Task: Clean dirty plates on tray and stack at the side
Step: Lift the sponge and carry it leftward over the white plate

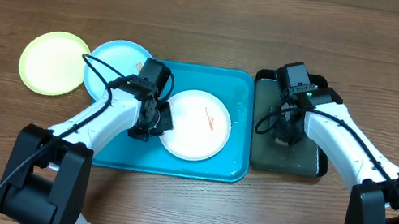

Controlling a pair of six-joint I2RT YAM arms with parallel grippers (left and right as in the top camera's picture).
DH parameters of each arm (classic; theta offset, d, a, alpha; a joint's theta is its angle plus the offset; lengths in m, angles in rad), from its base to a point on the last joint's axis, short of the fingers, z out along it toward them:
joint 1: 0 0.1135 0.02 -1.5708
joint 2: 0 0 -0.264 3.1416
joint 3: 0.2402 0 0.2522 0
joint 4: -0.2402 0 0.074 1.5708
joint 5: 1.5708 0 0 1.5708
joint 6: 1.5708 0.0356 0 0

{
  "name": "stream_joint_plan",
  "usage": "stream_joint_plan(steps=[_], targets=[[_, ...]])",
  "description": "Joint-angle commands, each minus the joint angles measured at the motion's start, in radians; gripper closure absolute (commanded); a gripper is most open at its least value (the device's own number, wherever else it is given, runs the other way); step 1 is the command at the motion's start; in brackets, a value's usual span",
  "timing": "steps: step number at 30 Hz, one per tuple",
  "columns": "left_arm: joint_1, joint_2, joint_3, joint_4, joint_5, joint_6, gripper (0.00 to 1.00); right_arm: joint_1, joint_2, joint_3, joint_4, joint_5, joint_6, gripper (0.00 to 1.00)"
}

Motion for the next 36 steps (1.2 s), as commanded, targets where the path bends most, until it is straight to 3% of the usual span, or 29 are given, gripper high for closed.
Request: stream_joint_plan(steps=[1, 20, 23, 28, 36], targets=[[-0.008, 0.013, 0.006, -0.01, -0.01, 0.002, 0.96, -0.001, -0.026, 0.034, 0.0, 0.007, -0.004, 0.96], [-0.008, 0.013, 0.006, 0.006, 0.023, 0.052, 0.96, -0.001, -0.026, 0.041, -0.006, 0.004, -0.047, 0.95], [-0.008, 0.013, 0.006, 0.006, 0.02, 0.045, 0.96, -0.001, -0.027, 0.108, -0.082, 0.042, 0.042, 0.96], [-0.008, 0.013, 0.006, 0.006, 0.019, 0.045, 0.96, -0.001, -0.037, 0.27, -0.258, 0.039, 0.054, 0.96], [-0.008, 0.013, 0.006, 0.006, 0.019, 0.046, 0.96, -0.001, -0.014, 0.156, -0.192, -0.008, 0.054, 0.96]])
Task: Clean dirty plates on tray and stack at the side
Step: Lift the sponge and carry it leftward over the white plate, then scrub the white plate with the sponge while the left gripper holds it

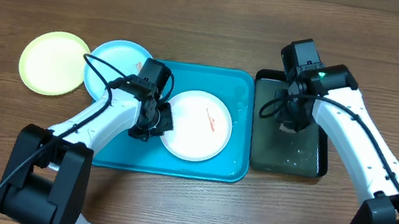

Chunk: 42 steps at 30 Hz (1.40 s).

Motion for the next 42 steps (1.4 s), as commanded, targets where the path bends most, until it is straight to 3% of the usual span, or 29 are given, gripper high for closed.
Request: stream_joint_plan(steps=[1, 7, 13, 17, 23, 28, 42], targets=[[-0.008, 0.013, 0.006, 0.002, 0.003, 0.019, 0.96, -0.001, 0.003, -0.086, 0.06, -0.011, 0.011, 0.96], [-0.008, 0.013, -0.001, 0.009, 0.001, 0.019, 0.96, -0.002, 0.0, -0.13, 0.094, -0.011, 0.015, 0.96], [-0.008, 0.013, -0.005, 0.019, 0.001, 0.019, 0.96, -0.002, -0.01, 0.039, -0.044, -0.035, 0.006, 0.96], [-0.008, 0.013, -0.005, 0.02, 0.001, 0.018, 0.96, 0.003, -0.01, 0.15, -0.08, -0.216, -0.036, 0.96], [-0.008, 0.013, -0.005, 0.02, 0.001, 0.018, 0.96, 0.043, -0.006, 0.161, 0.001, -0.484, -0.039, 0.96], [-0.008, 0.013, -0.005, 0.021, 0.001, 0.018, 0.96, 0.134, 0.017, 0.16, 0.03, -0.466, -0.039, 0.96], [-0.008, 0.013, -0.005, 0.02, 0.001, 0.019, 0.96, 0.325, 0.148, 0.16, 0.098, -0.132, 0.041, 0.96]])
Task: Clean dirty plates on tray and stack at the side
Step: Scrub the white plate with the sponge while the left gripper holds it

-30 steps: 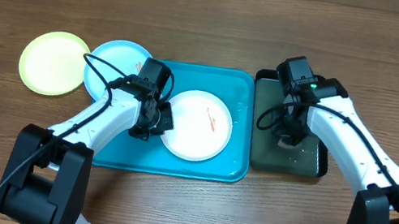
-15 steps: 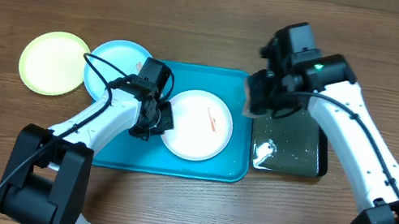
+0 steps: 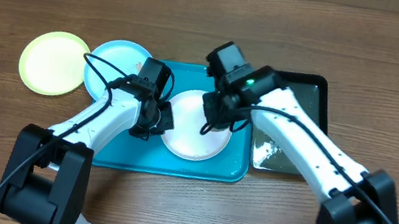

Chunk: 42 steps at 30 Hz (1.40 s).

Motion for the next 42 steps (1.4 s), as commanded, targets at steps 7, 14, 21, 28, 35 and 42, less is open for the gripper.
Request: stream_joint_plan(steps=[7, 14, 21, 28, 35, 42], targets=[[-0.008, 0.012, -0.005, 0.001, 0.001, 0.015, 0.96, 0.013, 0.118, 0.015, 0.06, 0.092, 0.019, 0.96], [-0.008, 0.012, -0.005, 0.001, 0.001, 0.016, 0.96, 0.012, 0.178, 0.015, 0.089, 0.119, 0.019, 0.96], [-0.008, 0.012, -0.005, 0.0, 0.001, 0.016, 0.96, 0.011, 0.196, -0.005, 0.119, 0.123, 0.019, 0.96], [-0.008, 0.012, -0.005, -0.002, 0.001, 0.016, 0.96, 0.011, 0.208, -0.005, 0.134, 0.127, 0.019, 0.96], [-0.008, 0.012, -0.005, -0.003, 0.001, 0.016, 0.96, 0.003, 0.262, -0.005, 0.126, 0.127, 0.025, 0.96], [-0.008, 0.012, -0.005, -0.003, 0.001, 0.016, 0.96, -0.047, 0.336, -0.005, 0.098, -0.146, 0.035, 0.96]])
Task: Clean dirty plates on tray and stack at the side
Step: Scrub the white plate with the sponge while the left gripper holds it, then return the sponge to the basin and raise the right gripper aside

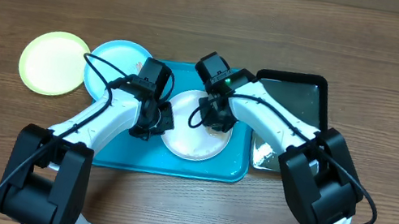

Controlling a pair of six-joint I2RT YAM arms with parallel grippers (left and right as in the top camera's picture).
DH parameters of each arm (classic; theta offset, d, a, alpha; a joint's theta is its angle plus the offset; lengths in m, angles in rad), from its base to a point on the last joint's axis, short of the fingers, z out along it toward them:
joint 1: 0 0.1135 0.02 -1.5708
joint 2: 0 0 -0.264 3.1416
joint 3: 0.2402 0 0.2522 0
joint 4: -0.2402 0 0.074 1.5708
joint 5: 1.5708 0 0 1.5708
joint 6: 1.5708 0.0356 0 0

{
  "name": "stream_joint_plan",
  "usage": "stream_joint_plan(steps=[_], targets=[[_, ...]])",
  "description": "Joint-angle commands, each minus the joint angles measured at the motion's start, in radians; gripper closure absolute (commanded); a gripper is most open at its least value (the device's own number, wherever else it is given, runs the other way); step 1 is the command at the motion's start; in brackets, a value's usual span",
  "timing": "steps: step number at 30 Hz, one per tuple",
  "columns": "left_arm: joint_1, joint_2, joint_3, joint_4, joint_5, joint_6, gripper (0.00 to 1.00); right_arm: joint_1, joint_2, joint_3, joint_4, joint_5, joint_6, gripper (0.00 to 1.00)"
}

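A white plate [187, 136] lies on the teal tray [118, 155]. My left gripper [158, 120] sits at the plate's left rim, shut on that edge. My right gripper [215, 123] is pressed down on the right half of the plate, shut on what looks like a small pale sponge. The gripper's own body mostly hides the sponge. The red streak of dirt on the plate is hidden under the right gripper. A light blue plate [112, 60] overlaps the tray's upper left corner, and a yellow-green plate [50, 61] lies on the table left of it.
A black tray [300, 101] with water in it stands directly right of the teal tray. Bare wooden table [200, 13] runs along the back and the front. My right arm reaches from the lower right across the black tray's left side.
My right gripper has shifted slightly on the white plate, a little left and toward the back, and its arm has swung closer over the tray. The left gripper and the plates are unmoved.
My right gripper was down in the black water tray while the left held the white plate's rim, a red streak showing on the plate. Then the right gripper stood raised over the black tray, then on the white plate, where it still is, covering the streak.
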Motion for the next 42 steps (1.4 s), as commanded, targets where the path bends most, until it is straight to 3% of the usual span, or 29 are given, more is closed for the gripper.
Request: stream_joint_plan(steps=[1, 14, 24, 34, 42], targets=[[-0.008, 0.012, -0.005, -0.003, 0.001, 0.016, 0.96, -0.036, 0.084, -0.014, -0.018, -0.282, -0.029, 0.96], [-0.008, 0.012, -0.005, -0.004, 0.0, 0.016, 0.96, 0.018, 0.082, 0.011, 0.024, -0.568, -0.112, 0.96], [-0.008, 0.012, -0.005, -0.006, 0.0, 0.017, 0.96, -0.141, -0.014, 0.255, -0.241, -0.669, -0.23, 0.96], [-0.008, 0.012, -0.005, -0.005, 0.0, 0.016, 0.96, -0.354, -0.055, 0.269, -0.475, -0.262, -0.239, 0.96], [-0.008, 0.012, -0.005, -0.004, 0.0, 0.016, 0.96, -0.476, -0.055, 0.227, -0.503, 0.039, -0.179, 0.96]])
